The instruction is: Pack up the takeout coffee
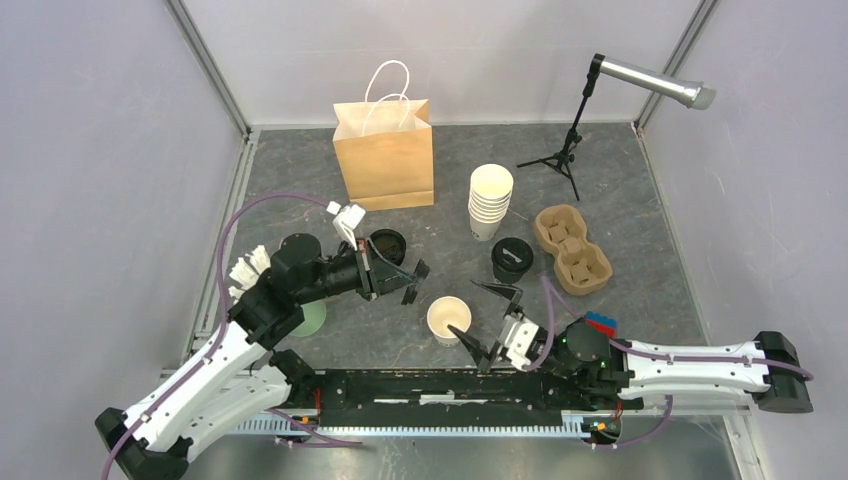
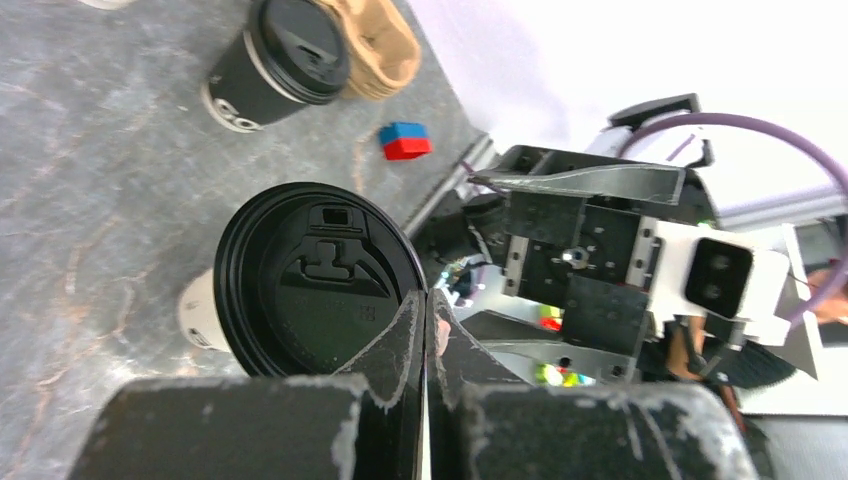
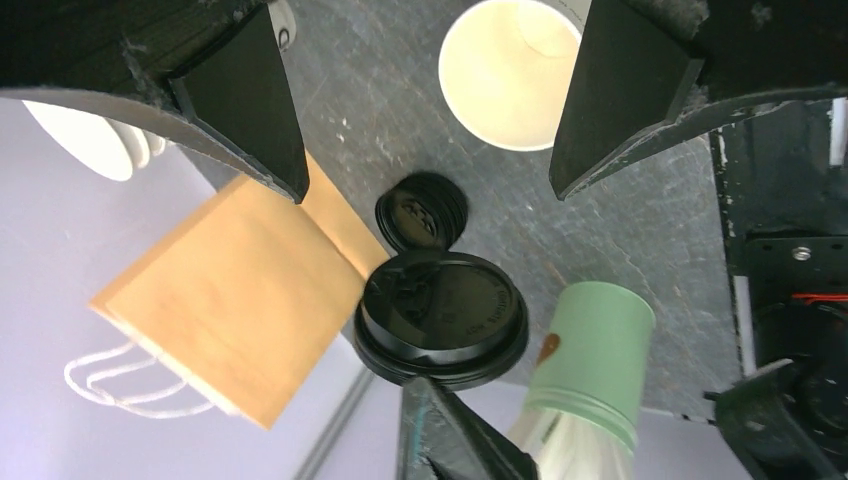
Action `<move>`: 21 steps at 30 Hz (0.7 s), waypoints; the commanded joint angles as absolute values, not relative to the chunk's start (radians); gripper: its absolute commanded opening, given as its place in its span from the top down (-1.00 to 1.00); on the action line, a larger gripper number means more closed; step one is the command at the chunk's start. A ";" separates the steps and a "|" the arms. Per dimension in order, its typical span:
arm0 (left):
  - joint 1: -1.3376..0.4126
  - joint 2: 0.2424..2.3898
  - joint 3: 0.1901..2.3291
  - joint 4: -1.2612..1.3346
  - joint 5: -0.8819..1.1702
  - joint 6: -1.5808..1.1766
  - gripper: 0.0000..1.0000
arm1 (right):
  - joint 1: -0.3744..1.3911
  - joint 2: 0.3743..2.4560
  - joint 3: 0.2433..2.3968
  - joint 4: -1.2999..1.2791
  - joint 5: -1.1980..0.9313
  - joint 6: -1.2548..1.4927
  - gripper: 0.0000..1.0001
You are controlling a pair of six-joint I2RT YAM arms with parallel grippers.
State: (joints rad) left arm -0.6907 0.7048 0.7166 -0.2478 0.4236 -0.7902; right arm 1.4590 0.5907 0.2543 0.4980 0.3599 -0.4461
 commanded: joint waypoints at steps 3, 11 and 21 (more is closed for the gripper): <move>-0.692 0.699 0.710 -0.104 0.573 -0.937 0.95 | 1.463 0.525 0.143 0.705 0.180 -0.553 -0.96; -0.701 0.734 0.633 0.141 0.647 -1.131 0.95 | 1.464 0.570 0.117 0.899 0.255 -0.613 -0.96; -0.769 0.801 0.618 0.268 0.637 -1.197 0.95 | 1.464 0.740 0.179 1.038 0.274 -0.716 -0.96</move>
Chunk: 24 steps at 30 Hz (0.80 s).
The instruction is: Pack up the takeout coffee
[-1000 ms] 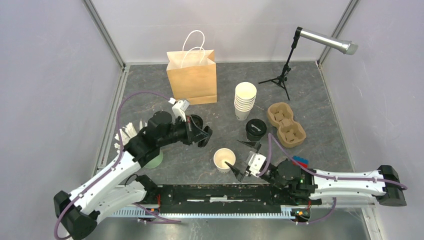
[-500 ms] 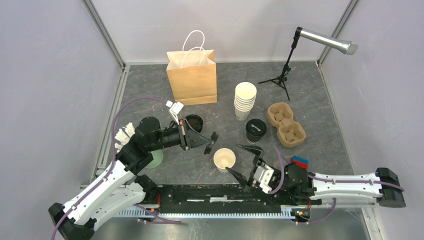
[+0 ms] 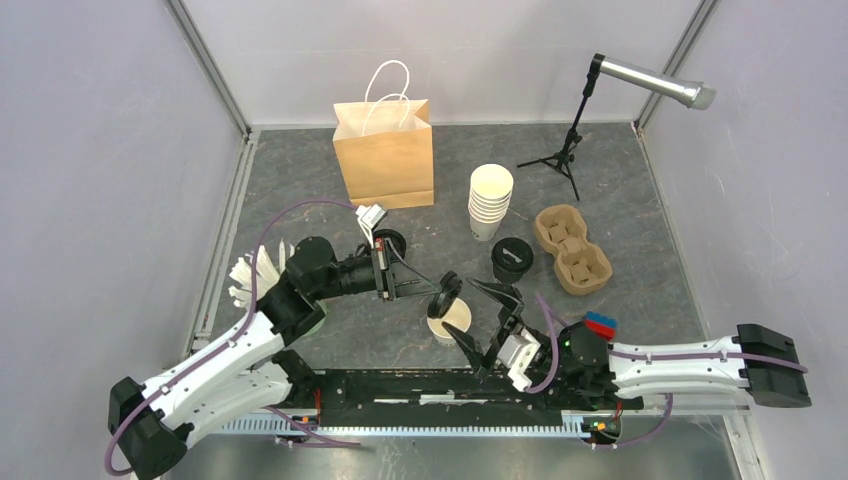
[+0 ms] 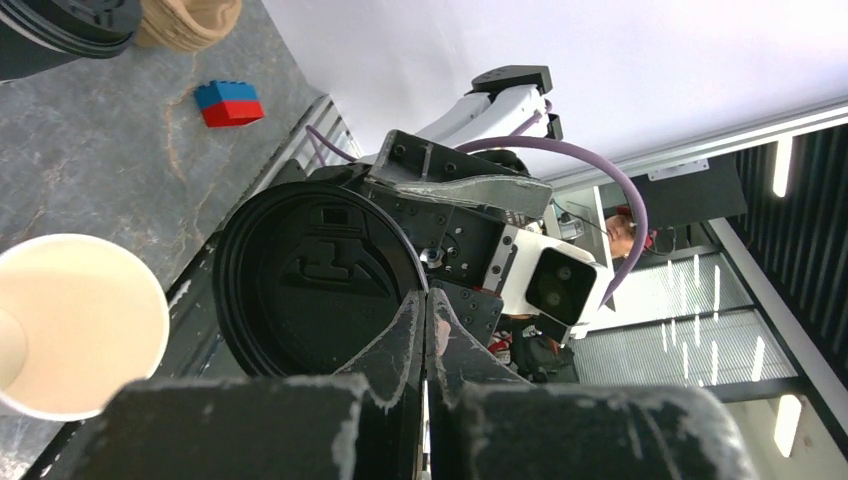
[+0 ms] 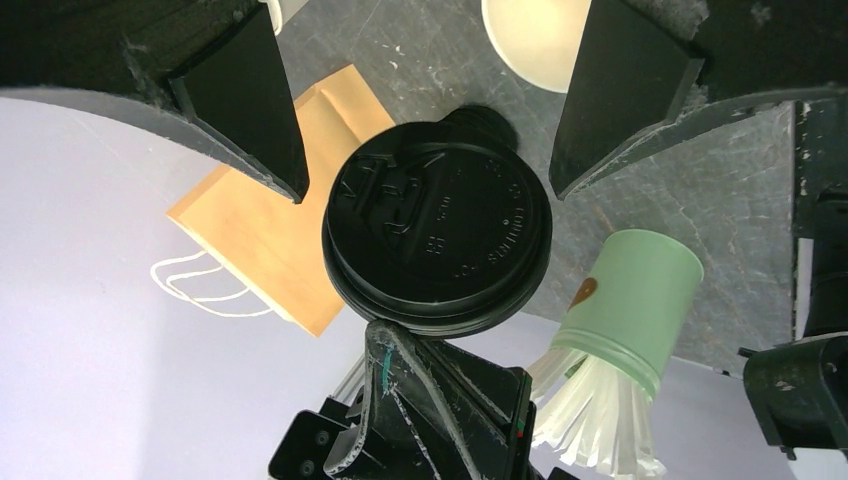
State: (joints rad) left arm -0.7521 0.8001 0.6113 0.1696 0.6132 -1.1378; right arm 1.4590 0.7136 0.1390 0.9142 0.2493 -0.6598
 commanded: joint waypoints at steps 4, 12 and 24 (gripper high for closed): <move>-0.776 0.804 0.616 0.267 0.637 -1.198 0.95 | 1.464 0.763 0.190 1.037 0.282 -0.747 -0.96; -0.782 0.811 0.622 0.261 0.638 -1.197 0.95 | 1.464 0.780 0.209 1.000 0.255 -0.770 -0.96; -0.785 0.811 0.627 0.251 0.636 -1.192 0.95 | 1.463 0.790 0.204 0.993 0.219 -0.772 -0.79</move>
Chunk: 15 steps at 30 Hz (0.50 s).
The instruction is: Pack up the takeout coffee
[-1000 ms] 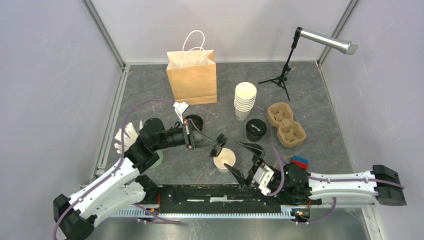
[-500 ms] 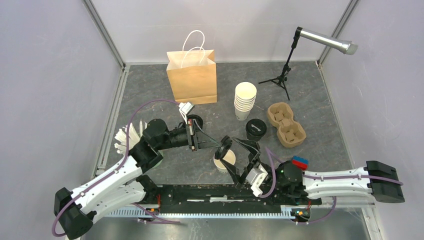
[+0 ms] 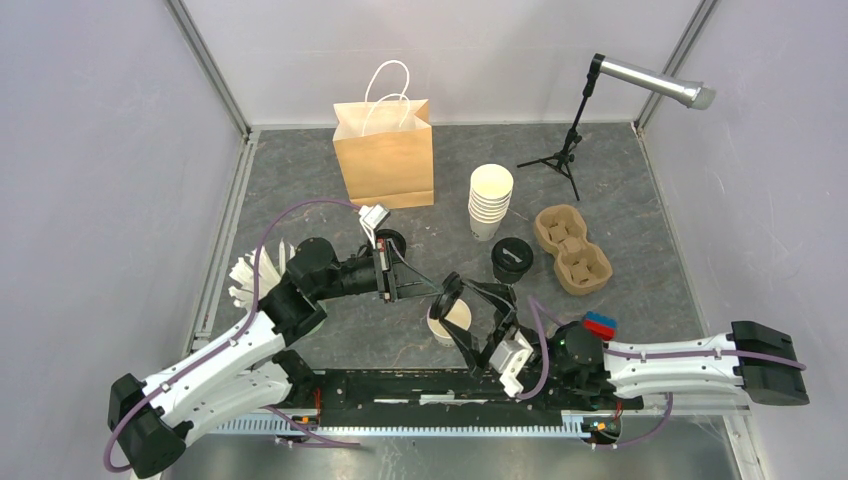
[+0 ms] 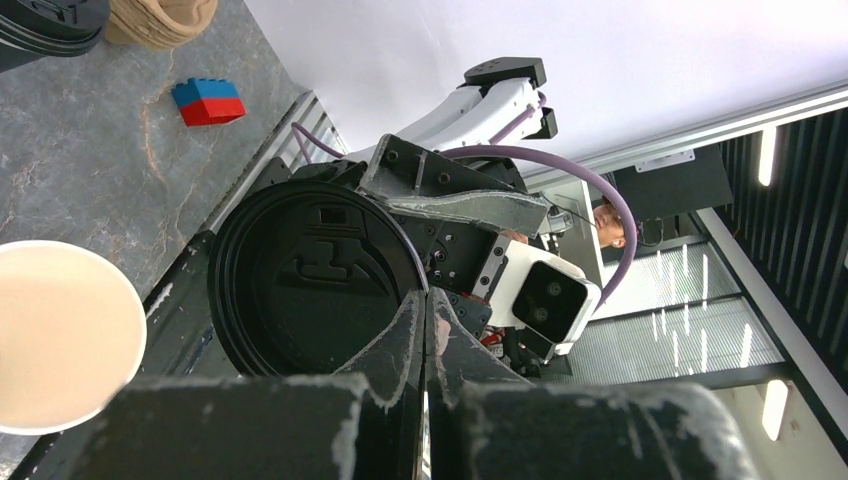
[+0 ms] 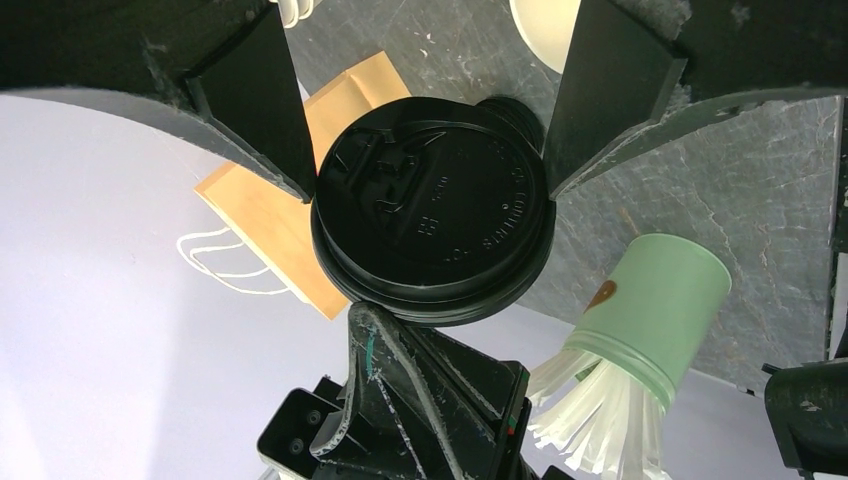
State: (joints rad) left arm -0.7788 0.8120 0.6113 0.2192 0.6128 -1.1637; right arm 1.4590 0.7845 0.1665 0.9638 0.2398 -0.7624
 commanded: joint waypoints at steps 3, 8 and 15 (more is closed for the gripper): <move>-0.786 0.813 0.629 0.248 0.638 -1.189 0.95 | 1.463 0.796 0.210 0.987 0.215 -0.776 -0.76; -0.786 0.816 0.628 0.247 0.643 -1.187 0.95 | 1.463 0.803 0.216 0.983 0.213 -0.780 -0.66; -0.786 0.815 0.640 0.236 0.633 -1.185 0.72 | 1.463 0.810 0.217 0.993 0.215 -0.774 -0.62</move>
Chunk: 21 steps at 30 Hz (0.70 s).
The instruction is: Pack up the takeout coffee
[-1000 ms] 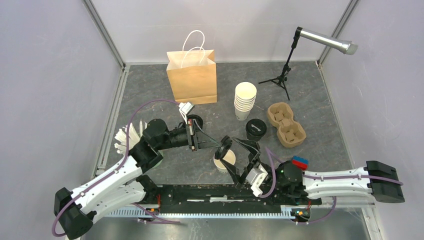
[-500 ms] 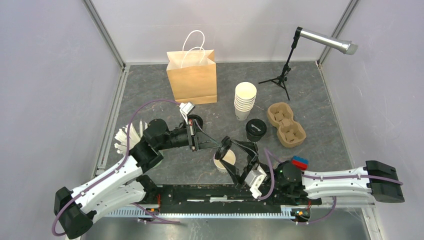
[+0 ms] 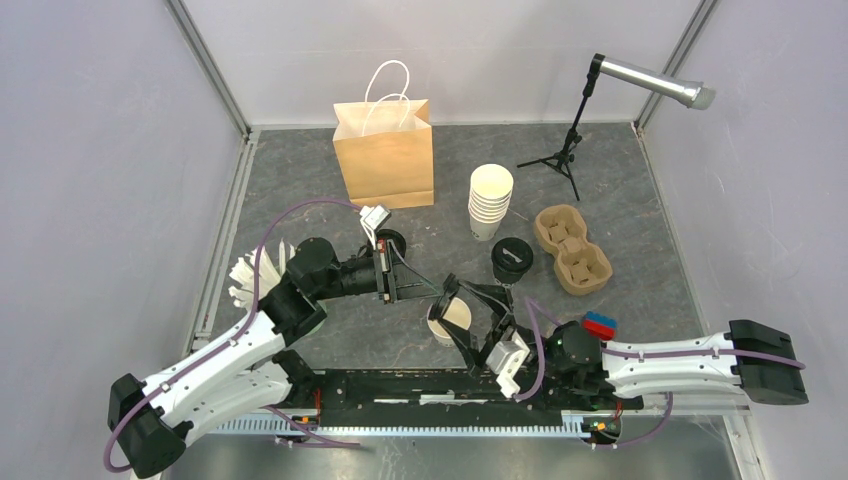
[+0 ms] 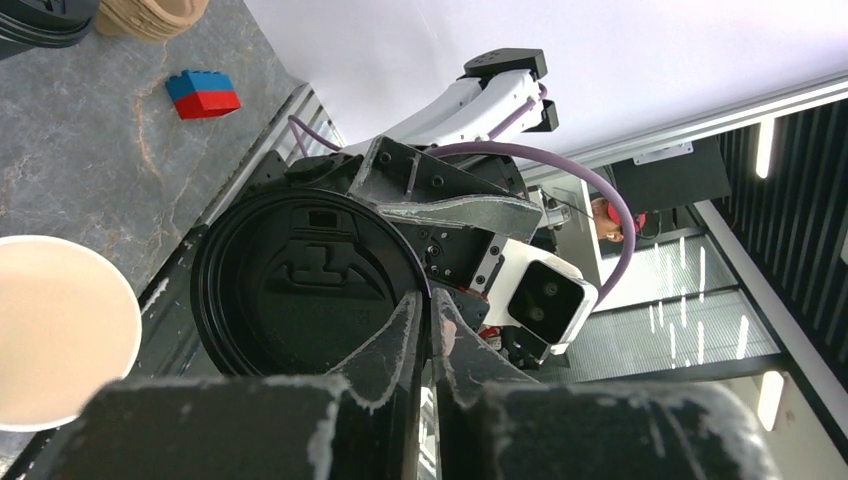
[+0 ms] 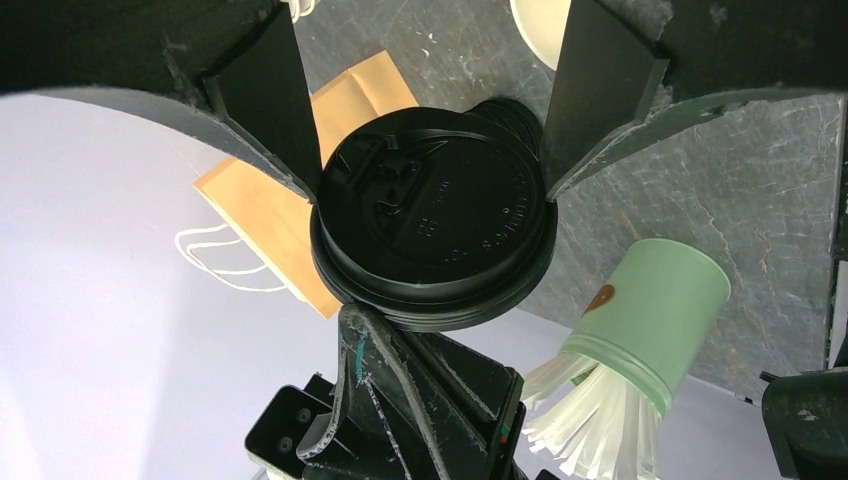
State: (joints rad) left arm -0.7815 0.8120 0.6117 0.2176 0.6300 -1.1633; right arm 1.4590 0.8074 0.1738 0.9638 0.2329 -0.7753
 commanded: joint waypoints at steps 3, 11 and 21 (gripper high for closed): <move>-0.785 0.810 0.656 0.207 0.620 -1.163 0.59 | 1.463 0.797 0.214 0.974 0.236 -0.747 -0.59; -0.785 0.812 0.868 -0.175 0.439 -0.919 -0.81 | 1.464 0.657 0.363 0.434 0.454 -0.519 -0.58; -0.784 0.834 0.995 -0.528 0.010 -0.646 -1.00 | 1.463 0.700 0.832 -0.421 0.613 -0.174 -0.58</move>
State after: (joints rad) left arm -0.7815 0.8207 0.9653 -0.3527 0.2363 -0.8047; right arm 1.4590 0.6685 0.6842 -0.0559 0.5407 -0.3412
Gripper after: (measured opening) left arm 0.994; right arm 0.796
